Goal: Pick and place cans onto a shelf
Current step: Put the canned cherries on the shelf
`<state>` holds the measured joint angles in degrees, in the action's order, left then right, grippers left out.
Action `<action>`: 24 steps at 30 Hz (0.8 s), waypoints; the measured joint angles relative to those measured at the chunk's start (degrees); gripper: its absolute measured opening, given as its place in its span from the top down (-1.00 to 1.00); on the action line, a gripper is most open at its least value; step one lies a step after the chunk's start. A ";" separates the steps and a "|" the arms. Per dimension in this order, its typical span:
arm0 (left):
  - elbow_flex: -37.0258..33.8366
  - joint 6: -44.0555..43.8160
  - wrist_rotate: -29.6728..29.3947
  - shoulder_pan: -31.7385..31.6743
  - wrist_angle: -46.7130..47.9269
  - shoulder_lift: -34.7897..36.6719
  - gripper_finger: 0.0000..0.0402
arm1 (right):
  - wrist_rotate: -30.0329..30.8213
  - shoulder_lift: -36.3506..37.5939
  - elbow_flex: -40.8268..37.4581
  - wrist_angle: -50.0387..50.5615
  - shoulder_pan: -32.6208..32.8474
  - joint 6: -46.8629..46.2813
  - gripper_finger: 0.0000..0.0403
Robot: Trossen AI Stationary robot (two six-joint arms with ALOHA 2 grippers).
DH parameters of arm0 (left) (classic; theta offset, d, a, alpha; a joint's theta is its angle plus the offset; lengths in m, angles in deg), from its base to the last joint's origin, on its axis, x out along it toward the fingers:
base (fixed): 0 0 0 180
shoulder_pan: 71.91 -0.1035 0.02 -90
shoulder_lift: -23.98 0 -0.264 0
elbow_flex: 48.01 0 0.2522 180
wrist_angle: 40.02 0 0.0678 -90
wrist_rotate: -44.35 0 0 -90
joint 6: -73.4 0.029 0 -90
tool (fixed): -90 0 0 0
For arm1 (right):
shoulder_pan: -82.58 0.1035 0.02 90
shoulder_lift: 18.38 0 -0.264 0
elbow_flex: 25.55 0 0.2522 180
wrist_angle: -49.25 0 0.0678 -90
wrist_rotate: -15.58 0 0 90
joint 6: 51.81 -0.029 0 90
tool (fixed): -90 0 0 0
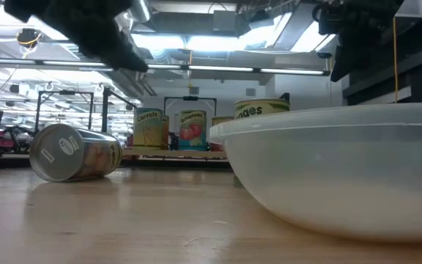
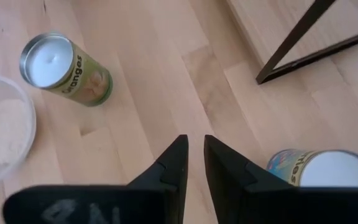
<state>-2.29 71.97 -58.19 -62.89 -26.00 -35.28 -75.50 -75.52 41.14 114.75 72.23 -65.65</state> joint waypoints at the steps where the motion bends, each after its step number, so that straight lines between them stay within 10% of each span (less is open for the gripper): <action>1: -1.10 0.00 -0.01 0.00 -1.63 0.00 0.95 | 0.02 0.02 0.00 -0.13 0.00 0.85 0.71; 12: -5.61 0.00 -0.06 -0.02 -9.32 -0.02 0.95 | 0.39 0.00 0.00 -3.68 -0.02 2.19 0.57; 24: -5.61 0.02 -0.08 -0.02 -10.29 -0.02 0.95 | 15.33 0.00 0.00 -3.95 -0.11 -8.55 0.03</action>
<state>-7.90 71.99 -58.27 -62.92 -36.30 -35.30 -60.16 -75.52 41.14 110.80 72.12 -74.20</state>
